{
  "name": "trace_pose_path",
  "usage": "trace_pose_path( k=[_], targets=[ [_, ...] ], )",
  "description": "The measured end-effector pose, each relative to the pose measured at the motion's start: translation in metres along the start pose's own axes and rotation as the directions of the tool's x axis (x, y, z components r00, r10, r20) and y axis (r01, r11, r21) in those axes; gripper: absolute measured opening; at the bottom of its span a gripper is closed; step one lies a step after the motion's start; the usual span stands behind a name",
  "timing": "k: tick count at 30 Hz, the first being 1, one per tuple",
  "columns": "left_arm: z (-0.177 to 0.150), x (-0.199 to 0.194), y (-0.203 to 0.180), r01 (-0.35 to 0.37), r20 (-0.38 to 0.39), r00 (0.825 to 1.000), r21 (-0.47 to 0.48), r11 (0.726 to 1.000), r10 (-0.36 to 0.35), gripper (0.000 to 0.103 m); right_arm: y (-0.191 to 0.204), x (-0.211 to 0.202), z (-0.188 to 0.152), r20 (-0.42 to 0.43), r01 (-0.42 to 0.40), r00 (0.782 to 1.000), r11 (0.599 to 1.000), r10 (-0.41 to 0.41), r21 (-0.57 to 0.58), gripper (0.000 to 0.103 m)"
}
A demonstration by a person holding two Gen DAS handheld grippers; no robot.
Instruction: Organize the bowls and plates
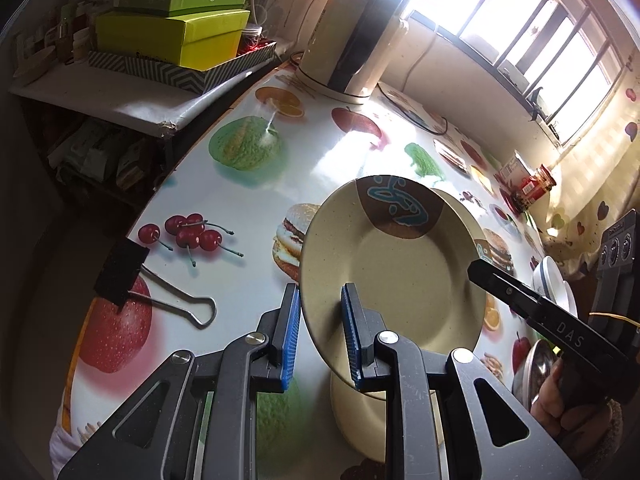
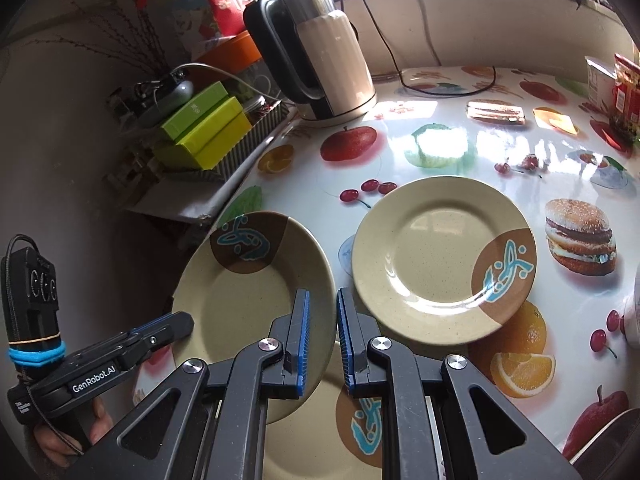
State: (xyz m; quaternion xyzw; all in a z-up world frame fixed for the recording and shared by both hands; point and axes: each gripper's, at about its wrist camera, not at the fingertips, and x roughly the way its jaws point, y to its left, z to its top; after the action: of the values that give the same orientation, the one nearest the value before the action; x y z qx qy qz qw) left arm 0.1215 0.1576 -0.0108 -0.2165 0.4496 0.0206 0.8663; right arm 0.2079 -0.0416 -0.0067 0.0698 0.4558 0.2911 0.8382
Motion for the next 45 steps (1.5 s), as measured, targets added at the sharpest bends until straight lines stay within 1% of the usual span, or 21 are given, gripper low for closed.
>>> trace_pose_path(
  k=[9,16,24,33,36,45],
  targets=[
    [-0.022,0.002,-0.009,0.018,-0.028,0.999,0.019,1.000,-0.017,0.022,-0.011,-0.016,-0.028,-0.010,0.013,1.000,1.000,-0.013,0.023,0.014],
    [-0.036,0.007,-0.016,0.026,-0.058,0.998,0.039,0.999,-0.024,0.022,-0.021,-0.023,-0.045,-0.025,0.039,0.999,0.998,-0.038,0.051,0.014],
    [-0.049,0.014,-0.018,0.021,-0.094,0.995,0.050,0.999,-0.016,0.022,-0.028,-0.025,-0.062,-0.052,0.068,0.997,0.996,-0.065,0.059,0.014],
    [-0.053,0.014,-0.021,0.008,-0.093,0.996,0.063,0.998,-0.002,0.022,-0.033,-0.026,-0.075,-0.074,0.071,0.995,0.995,-0.066,0.069,0.014],
    [-0.054,0.013,-0.024,-0.005,-0.092,0.996,0.077,0.997,0.012,0.022,-0.033,-0.027,-0.078,-0.079,0.077,0.994,0.995,-0.071,0.068,0.014],
    [-0.055,0.014,-0.027,-0.023,-0.090,0.995,0.084,0.996,0.031,0.022,-0.032,-0.028,-0.080,-0.076,0.084,0.994,0.994,-0.079,0.065,0.014]
  ],
)
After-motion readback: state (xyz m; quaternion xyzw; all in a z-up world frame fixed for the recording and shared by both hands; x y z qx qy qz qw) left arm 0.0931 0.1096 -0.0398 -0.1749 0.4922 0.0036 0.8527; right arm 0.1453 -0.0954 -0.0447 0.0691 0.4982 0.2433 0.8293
